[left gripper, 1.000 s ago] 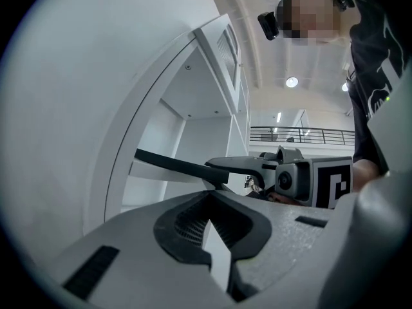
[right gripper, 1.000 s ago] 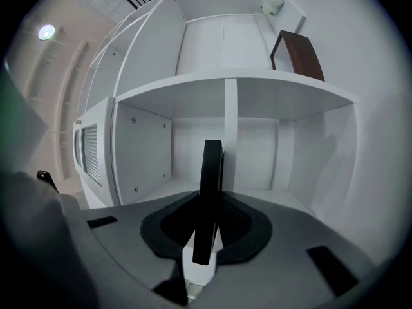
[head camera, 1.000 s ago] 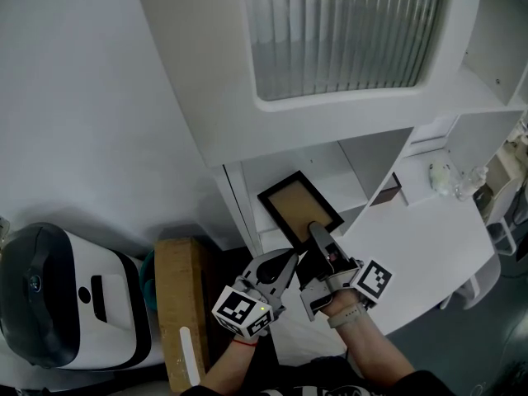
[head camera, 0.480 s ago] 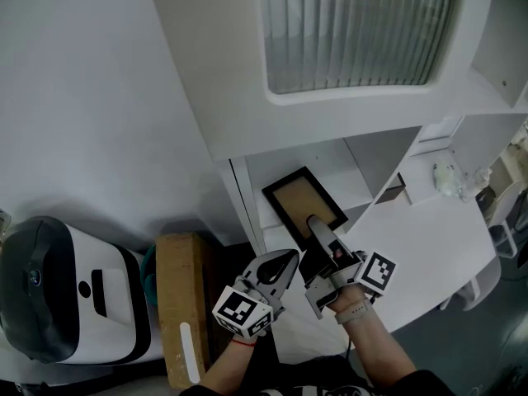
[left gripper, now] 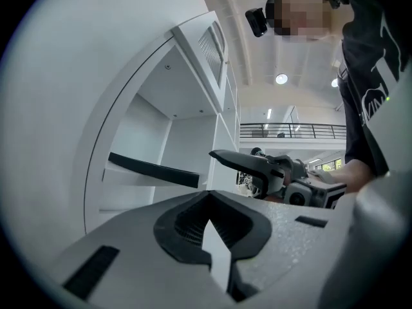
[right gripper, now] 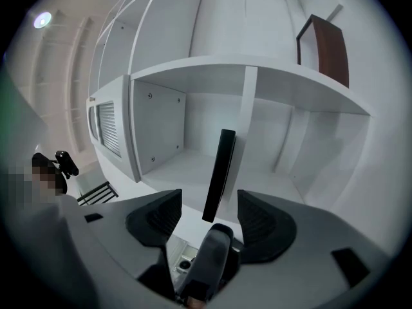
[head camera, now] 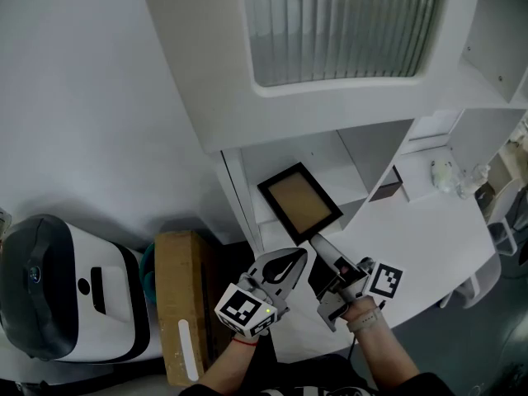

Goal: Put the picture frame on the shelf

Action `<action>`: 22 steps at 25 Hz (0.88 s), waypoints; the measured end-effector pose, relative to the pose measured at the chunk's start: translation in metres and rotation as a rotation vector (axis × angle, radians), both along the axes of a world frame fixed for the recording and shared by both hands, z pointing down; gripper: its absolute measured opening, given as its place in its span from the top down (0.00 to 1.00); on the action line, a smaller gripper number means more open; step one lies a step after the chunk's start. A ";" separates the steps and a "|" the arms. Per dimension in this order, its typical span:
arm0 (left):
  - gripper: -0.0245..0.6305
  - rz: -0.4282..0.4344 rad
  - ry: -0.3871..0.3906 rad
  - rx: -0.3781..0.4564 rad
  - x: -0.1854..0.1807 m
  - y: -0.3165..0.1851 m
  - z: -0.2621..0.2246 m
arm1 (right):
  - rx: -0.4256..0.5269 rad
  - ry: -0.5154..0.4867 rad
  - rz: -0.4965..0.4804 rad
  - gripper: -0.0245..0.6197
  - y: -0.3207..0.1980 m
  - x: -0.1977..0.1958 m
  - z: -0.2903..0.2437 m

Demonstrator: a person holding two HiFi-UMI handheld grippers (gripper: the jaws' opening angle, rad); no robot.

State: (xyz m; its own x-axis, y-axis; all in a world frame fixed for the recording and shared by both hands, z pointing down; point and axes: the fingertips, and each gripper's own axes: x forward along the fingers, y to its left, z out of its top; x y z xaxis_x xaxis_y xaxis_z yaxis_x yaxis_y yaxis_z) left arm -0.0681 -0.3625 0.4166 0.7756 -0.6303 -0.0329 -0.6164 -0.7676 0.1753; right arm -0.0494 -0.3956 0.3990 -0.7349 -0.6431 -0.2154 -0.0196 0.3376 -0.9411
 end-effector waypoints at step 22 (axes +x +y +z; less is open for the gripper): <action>0.96 -0.055 0.064 -0.043 -0.013 -0.018 -0.003 | 0.444 0.785 0.105 0.93 -0.007 -0.003 -0.003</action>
